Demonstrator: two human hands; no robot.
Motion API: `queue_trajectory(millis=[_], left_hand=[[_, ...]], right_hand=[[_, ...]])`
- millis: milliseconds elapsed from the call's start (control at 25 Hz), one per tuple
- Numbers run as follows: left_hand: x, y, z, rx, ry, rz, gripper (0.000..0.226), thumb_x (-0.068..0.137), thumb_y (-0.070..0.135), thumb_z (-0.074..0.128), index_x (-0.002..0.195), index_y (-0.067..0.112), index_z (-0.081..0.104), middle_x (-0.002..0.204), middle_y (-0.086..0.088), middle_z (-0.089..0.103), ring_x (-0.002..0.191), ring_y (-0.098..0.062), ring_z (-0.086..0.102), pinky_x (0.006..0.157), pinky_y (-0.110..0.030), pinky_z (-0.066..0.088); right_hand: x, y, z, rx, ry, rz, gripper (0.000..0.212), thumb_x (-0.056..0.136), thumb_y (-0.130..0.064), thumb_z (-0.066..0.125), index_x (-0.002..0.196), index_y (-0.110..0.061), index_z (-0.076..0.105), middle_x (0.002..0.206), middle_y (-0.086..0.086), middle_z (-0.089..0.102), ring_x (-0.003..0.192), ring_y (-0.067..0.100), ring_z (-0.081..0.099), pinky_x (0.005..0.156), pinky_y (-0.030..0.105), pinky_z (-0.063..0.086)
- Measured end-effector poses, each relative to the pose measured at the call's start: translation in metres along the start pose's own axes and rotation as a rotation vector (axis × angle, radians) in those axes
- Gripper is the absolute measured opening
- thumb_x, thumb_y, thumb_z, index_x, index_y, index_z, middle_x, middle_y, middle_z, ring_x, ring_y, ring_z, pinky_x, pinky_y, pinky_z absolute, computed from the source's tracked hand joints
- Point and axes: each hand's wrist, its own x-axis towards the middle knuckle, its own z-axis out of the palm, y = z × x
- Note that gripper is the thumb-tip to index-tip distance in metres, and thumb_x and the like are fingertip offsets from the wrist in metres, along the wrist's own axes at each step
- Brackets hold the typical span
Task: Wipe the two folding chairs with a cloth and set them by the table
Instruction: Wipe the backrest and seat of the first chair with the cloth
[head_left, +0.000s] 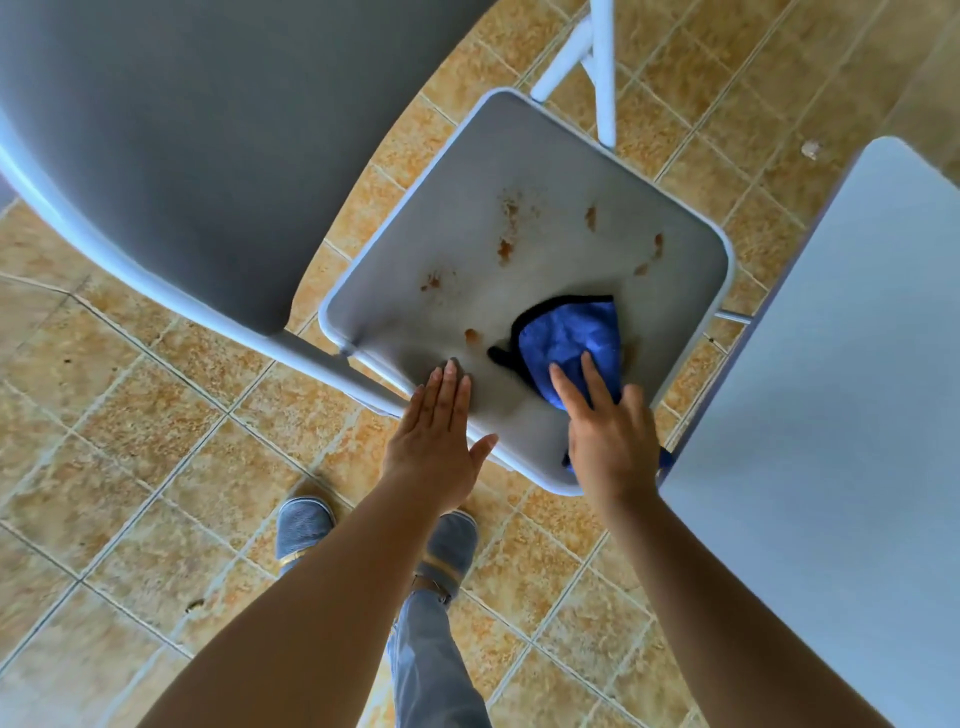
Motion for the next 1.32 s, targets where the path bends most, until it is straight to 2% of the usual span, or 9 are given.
queue_trajectory(millis=[120, 240, 440, 600, 760, 880, 1080, 1160, 1320], left_hand=[[0.0, 0.0, -0.001, 0.016, -0.02, -0.004, 0.075, 0.095, 0.058, 0.002, 0.142, 0.009, -0.028, 0.152, -0.009, -0.035, 0.142, -0.02, -0.029, 0.119, -0.036, -0.011], [0.002, -0.001, -0.004, 0.011, -0.055, -0.003, 0.075, 0.095, 0.057, 0.002, 0.145, 0.009, -0.025, 0.153, -0.008, -0.034, 0.143, -0.019, -0.028, 0.119, -0.035, -0.012], [0.001, -0.002, -0.009, -0.026, -0.101, 0.004, 0.072, 0.096, 0.056, 0.003, 0.146, 0.011, -0.024, 0.153, -0.006, -0.033, 0.142, -0.016, -0.028, 0.118, -0.032, -0.014], [0.003, -0.005, -0.012, -0.039, -0.112, 0.026, 0.071, 0.097, 0.054, 0.003, 0.146, 0.01, -0.023, 0.153, -0.007, -0.033, 0.143, -0.017, -0.027, 0.118, -0.031, -0.013], [0.003, -0.005, -0.007, -0.036, -0.115, 0.016, 0.071, 0.097, 0.055, 0.003, 0.146, 0.01, -0.024, 0.152, -0.007, -0.034, 0.143, -0.017, -0.027, 0.118, -0.032, -0.013], [0.004, -0.005, -0.006, -0.033, -0.105, 0.011, 0.072, 0.097, 0.055, 0.003, 0.146, 0.01, -0.023, 0.153, -0.007, -0.033, 0.143, -0.016, -0.027, 0.118, -0.031, -0.013], [0.003, -0.004, -0.008, -0.065, -0.084, 0.003, 0.07, 0.098, 0.053, 0.005, 0.148, 0.011, -0.02, 0.155, -0.005, -0.03, 0.144, -0.015, -0.025, 0.118, -0.031, -0.012], [0.002, -0.003, -0.004, -0.054, -0.048, -0.008, 0.07, 0.097, 0.053, 0.004, 0.148, 0.011, -0.02, 0.155, -0.006, -0.03, 0.143, -0.015, -0.025, 0.119, -0.032, -0.011], [0.001, 0.008, 0.01, -0.049, 0.078, -0.086, 0.071, 0.097, 0.054, 0.004, 0.148, 0.011, -0.019, 0.156, -0.006, -0.028, 0.144, -0.016, -0.024, 0.12, -0.036, -0.01]], right_hand=[[0.031, 0.012, 0.001, 0.005, 0.009, 0.148, 0.055, 0.082, -0.009, 0.057, 0.133, -0.028, 0.052, 0.138, 0.01, 0.054, 0.08, 0.034, 0.051, 0.063, 0.037, 0.045], [0.061, -0.02, -0.001, 0.13, -0.075, 0.337, 0.059, 0.082, -0.008, 0.059, 0.138, -0.024, 0.048, 0.144, 0.014, 0.045, 0.103, 0.045, 0.05, 0.077, 0.046, 0.049], [0.007, -0.049, -0.004, 0.059, -0.082, 0.034, 0.058, 0.079, -0.01, 0.062, 0.134, -0.027, 0.051, 0.139, 0.013, 0.052, 0.086, 0.036, 0.052, 0.066, 0.037, 0.048], [0.01, -0.003, -0.003, -0.031, -0.067, 0.124, 0.06, 0.076, -0.008, 0.059, 0.132, -0.028, 0.053, 0.136, 0.01, 0.055, 0.077, 0.034, 0.05, 0.06, 0.035, 0.044], [0.063, -0.012, -0.004, 0.093, -0.159, 0.454, 0.061, 0.087, -0.009, 0.051, 0.144, -0.025, 0.037, 0.152, 0.012, 0.033, 0.118, 0.047, 0.04, 0.088, 0.05, 0.045], [0.046, -0.051, -0.009, 0.096, -0.145, 0.296, 0.06, 0.088, -0.013, 0.054, 0.144, -0.025, 0.038, 0.151, 0.014, 0.034, 0.12, 0.047, 0.04, 0.085, 0.05, 0.048], [-0.02, -0.023, -0.013, -0.042, -0.108, 0.07, 0.057, 0.075, -0.007, 0.057, 0.128, -0.027, 0.056, 0.132, 0.012, 0.058, 0.082, 0.037, 0.055, 0.059, 0.036, 0.047], [-0.005, 0.004, -0.015, -0.071, -0.133, 0.065, 0.06, 0.071, -0.008, 0.059, 0.128, -0.025, 0.058, 0.132, 0.013, 0.058, 0.085, 0.039, 0.055, 0.058, 0.037, 0.047], [0.051, 0.011, -0.009, 0.012, -0.212, 0.278, 0.062, 0.086, -0.01, 0.052, 0.144, -0.025, 0.037, 0.151, 0.014, 0.035, 0.112, 0.043, 0.043, 0.08, 0.044, 0.044]])
